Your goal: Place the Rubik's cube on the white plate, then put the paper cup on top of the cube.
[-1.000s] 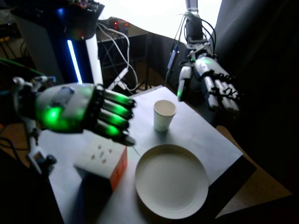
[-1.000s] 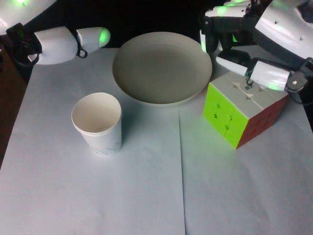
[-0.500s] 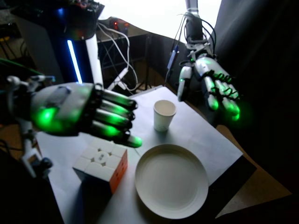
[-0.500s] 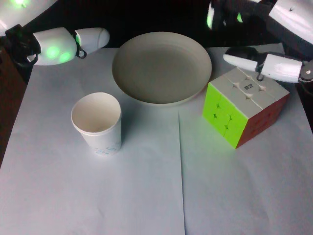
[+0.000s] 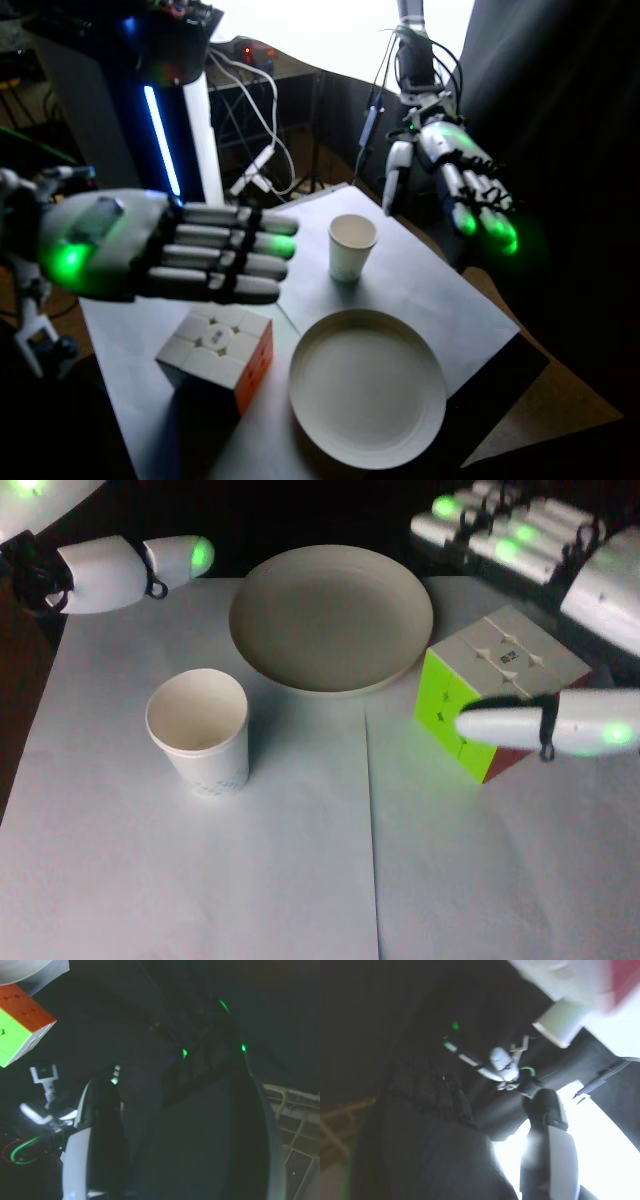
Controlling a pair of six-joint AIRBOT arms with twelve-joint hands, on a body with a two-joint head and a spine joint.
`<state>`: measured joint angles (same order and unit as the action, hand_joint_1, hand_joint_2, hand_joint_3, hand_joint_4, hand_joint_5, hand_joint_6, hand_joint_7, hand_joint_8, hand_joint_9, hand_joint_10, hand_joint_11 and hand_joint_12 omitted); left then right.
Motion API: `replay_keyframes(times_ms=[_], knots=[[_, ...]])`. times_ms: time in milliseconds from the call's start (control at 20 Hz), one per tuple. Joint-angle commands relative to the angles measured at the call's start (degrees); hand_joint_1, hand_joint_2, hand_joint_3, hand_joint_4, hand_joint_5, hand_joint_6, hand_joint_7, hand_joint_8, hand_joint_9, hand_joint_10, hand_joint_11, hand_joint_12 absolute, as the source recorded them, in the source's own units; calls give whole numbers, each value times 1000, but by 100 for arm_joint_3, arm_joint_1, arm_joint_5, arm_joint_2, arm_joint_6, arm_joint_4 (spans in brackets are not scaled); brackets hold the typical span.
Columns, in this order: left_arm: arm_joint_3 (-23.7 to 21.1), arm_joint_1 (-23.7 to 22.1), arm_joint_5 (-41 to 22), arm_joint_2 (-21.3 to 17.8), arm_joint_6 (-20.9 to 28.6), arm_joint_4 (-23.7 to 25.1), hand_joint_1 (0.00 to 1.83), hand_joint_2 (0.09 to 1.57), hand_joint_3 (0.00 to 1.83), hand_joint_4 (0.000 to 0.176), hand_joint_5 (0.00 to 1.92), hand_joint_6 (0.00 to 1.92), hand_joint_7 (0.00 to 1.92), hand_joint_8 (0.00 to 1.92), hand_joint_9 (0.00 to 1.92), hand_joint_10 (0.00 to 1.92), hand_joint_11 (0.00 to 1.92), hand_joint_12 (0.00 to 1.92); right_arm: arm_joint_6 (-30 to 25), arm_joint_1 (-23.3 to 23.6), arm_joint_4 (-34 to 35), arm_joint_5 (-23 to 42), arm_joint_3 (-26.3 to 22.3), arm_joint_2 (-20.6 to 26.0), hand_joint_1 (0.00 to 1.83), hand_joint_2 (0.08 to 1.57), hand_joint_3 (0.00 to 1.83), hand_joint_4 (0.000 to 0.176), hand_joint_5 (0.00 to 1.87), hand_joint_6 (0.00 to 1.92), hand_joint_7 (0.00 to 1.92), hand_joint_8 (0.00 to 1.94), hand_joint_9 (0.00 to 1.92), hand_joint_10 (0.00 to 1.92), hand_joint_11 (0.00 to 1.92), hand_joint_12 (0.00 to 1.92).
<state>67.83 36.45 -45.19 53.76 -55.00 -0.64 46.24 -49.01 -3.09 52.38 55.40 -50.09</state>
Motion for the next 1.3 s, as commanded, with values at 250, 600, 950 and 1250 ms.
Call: replay_keyframes(times_ms=[250, 600, 950, 1250], knots=[[-27, 7, -760, -68, -9, -130, 359, 1302, 0, 96, 62, 2, 0, 0, 0, 0, 0, 439, 333, -365, 780, 662, -10, -17, 525, 1012, 0, 96, 0, 0, 0, 0, 0, 0, 0, 0], [-28, 16, -755, -67, -9, -130, 373, 1306, 0, 79, 70, 2, 0, 0, 0, 0, 0, 480, 601, -400, 793, 31, 89, 140, 675, 1007, 0, 42, 0, 0, 0, 0, 0, 0, 0, 0], [-34, 13, -764, -61, -10, -129, 295, 1306, 3, 90, 68, 3, 2, 0, 0, 0, 0, 563, 1024, -205, 836, -500, 309, -47, 808, 974, 0, 2, 0, 0, 0, 0, 0, 0, 0, 0], [-38, 18, -769, -59, -10, -128, 263, 1316, 1, 96, 57, 1, 0, 0, 0, 0, 0, 608, 1024, 287, 469, -934, 495, -257, 792, 961, 0, 24, 0, 0, 0, 0, 0, 0, 0, 0]])
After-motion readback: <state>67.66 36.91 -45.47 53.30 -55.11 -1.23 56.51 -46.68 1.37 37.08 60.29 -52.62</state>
